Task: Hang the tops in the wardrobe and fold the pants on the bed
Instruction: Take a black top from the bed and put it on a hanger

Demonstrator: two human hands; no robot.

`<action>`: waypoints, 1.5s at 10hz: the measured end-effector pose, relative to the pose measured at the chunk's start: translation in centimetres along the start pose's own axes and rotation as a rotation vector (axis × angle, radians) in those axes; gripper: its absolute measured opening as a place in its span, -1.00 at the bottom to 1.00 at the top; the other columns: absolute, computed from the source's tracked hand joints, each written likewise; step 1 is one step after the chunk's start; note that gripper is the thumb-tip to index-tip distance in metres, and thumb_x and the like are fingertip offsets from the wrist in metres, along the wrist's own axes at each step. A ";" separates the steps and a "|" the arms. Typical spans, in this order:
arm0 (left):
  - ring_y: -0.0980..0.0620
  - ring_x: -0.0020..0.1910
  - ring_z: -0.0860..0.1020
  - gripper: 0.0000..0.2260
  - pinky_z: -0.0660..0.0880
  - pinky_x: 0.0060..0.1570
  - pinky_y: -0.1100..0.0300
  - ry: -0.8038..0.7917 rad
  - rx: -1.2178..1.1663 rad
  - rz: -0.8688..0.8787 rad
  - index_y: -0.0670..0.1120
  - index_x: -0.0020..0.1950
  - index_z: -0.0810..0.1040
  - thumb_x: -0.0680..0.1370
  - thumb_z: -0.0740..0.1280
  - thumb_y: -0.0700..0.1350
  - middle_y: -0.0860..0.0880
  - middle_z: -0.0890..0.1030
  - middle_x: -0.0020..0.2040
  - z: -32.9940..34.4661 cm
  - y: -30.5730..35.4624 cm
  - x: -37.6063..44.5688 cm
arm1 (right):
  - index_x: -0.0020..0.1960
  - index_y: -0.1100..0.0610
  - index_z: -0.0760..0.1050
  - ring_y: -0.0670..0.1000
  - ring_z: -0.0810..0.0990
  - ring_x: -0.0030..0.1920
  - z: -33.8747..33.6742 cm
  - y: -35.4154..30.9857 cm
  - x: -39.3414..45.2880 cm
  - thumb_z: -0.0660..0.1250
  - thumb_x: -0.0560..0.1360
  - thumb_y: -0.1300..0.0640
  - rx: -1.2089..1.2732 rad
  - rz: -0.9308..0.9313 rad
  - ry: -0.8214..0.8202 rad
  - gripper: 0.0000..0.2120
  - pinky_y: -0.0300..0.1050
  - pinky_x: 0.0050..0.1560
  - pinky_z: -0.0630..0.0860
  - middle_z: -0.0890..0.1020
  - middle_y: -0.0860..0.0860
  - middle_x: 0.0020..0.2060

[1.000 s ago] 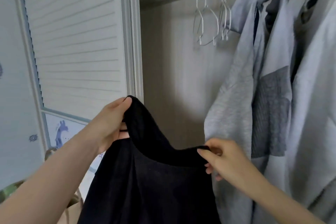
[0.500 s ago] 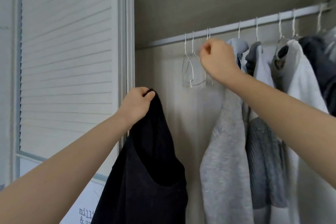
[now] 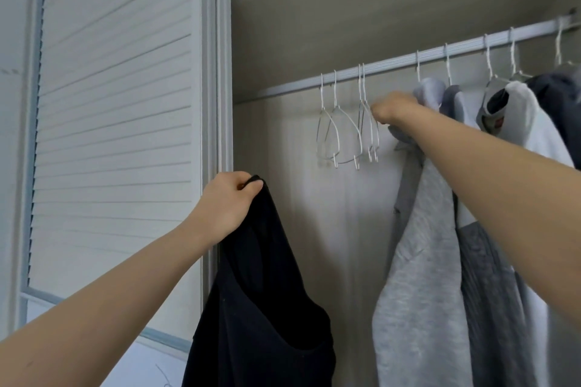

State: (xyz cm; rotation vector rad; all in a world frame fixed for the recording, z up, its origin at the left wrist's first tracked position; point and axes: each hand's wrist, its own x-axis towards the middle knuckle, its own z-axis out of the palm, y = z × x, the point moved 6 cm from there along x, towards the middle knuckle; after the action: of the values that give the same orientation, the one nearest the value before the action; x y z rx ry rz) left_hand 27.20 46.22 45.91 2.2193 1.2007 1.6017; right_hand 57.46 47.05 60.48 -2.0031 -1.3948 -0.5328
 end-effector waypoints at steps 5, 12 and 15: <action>0.10 -0.50 0.27 -0.60 0.23 -0.41 0.20 -0.076 0.096 -0.031 -0.09 -0.38 0.26 0.62 0.24 -0.04 0.05 0.27 -0.48 1.0 -1.7 -0.5 | -0.08 0.34 0.46 0.33 0.50 0.18 0.8 1.5 1.4 0.15 0.52 0.31 0.150 0.113 0.133 -0.86 0.11 0.08 0.46 0.55 0.32 0.15; 0.04 -0.44 0.46 -0.70 0.34 -0.38 0.23 -0.165 0.121 -0.176 -0.21 -0.35 0.50 0.53 0.39 -0.08 -0.02 0.46 -0.45 3.5 -2.1 -2.2 | -0.12 0.16 0.46 0.13 0.60 -0.05 -0.1 7.5 -20.1 0.12 0.57 -0.04 0.726 -0.031 0.105 -0.70 0.10 -0.01 0.56 0.61 0.10 -0.09; 0.07 -0.51 0.47 -0.62 0.33 -0.45 0.22 -0.154 0.152 -0.197 -0.11 -0.44 0.51 0.56 0.39 -0.03 0.06 0.47 -0.57 5.5 -4.1 -2.4 | -0.17 0.03 0.37 0.05 0.69 -0.06 -0.7 11.3 -28.0 0.16 0.61 -0.05 1.203 0.142 -0.251 -0.77 -0.02 -0.15 0.46 0.71 0.06 -0.17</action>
State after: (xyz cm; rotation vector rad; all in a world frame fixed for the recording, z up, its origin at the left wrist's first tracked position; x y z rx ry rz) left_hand 29.53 49.04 39.64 2.1843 1.4859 1.2815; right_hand 58.05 24.88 40.01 -1.1424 -1.2145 0.5580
